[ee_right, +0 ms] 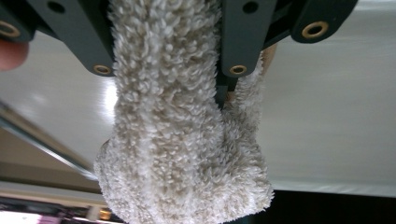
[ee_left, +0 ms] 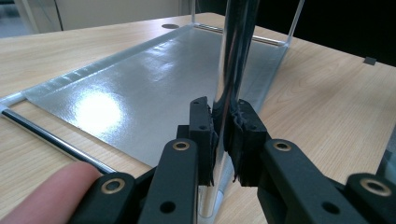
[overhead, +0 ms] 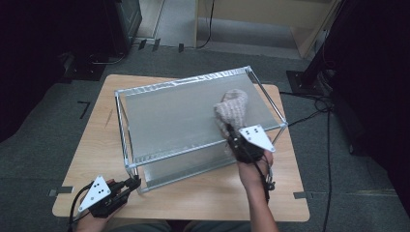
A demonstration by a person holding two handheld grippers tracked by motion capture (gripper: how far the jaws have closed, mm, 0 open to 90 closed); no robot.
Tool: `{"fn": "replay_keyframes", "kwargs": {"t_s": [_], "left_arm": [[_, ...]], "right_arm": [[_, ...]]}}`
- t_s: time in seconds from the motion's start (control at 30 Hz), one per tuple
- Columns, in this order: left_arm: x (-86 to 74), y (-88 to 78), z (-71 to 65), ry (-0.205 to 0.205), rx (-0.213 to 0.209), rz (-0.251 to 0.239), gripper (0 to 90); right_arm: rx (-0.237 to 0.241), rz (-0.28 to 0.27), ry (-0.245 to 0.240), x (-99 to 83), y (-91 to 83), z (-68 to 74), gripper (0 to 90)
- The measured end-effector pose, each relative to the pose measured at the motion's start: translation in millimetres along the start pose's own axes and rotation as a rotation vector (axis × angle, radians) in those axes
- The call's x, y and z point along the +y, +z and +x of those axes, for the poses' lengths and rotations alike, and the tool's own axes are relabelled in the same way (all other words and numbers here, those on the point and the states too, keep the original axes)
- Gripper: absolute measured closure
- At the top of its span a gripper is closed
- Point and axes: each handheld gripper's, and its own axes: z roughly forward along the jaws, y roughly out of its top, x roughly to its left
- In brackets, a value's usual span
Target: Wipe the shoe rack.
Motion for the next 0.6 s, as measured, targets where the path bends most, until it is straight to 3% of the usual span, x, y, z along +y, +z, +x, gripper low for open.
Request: {"fn": "replay_keyframes", "kwargs": {"t_s": [0.07, 0.17, 0.33, 0.43, 0.53, 0.6], "left_arm": [[-0.1, 0.2, 0.1, -0.002, -0.001, -0.002, 80.8], [-0.1, 1.0, -1.0, -0.001, 0.002, -0.003, 80.8], [-0.2, 1.7, -2.3, -0.003, 0.004, -0.004, 80.8], [0.0, 1.2, -3.2, -0.004, -0.004, -0.001, 80.6], [-0.3, 1.4, -3.9, -0.005, -0.003, -0.001, 80.4], [-0.4, 1.8, -3.7, -0.010, -0.006, -0.002, 80.3]], "right_arm": [[-0.029, 0.005, 0.009, 0.9, 2.1, -12.8, 70.5], [-0.106, 0.012, -0.023, 2.2, 5.7, -24.0, 70.5], [-0.161, 0.015, 0.023, 6.8, 11.3, -54.8, 70.4], [-0.201, -0.040, 0.069, 8.3, 3.1, -76.7, 70.4], [-0.254, -0.137, 0.134, 6.5, -18.0, -92.3, 70.6], [-0.291, -0.156, 0.136, 0.6, -29.1, -95.9, 70.6]]}}
